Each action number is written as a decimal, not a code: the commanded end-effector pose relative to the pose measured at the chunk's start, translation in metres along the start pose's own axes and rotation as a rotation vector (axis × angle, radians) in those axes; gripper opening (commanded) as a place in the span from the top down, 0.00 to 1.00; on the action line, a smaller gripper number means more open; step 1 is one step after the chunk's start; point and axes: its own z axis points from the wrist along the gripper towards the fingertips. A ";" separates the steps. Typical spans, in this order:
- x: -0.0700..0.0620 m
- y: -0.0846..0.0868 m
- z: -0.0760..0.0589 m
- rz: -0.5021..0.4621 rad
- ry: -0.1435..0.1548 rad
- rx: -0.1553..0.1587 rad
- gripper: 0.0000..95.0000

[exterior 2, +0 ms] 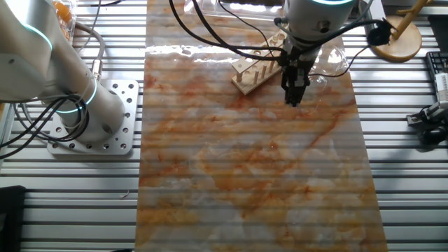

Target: Pour out the test tube

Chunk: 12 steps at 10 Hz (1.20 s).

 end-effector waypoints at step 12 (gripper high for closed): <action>-0.015 0.012 0.006 -0.557 -0.058 -0.024 1.00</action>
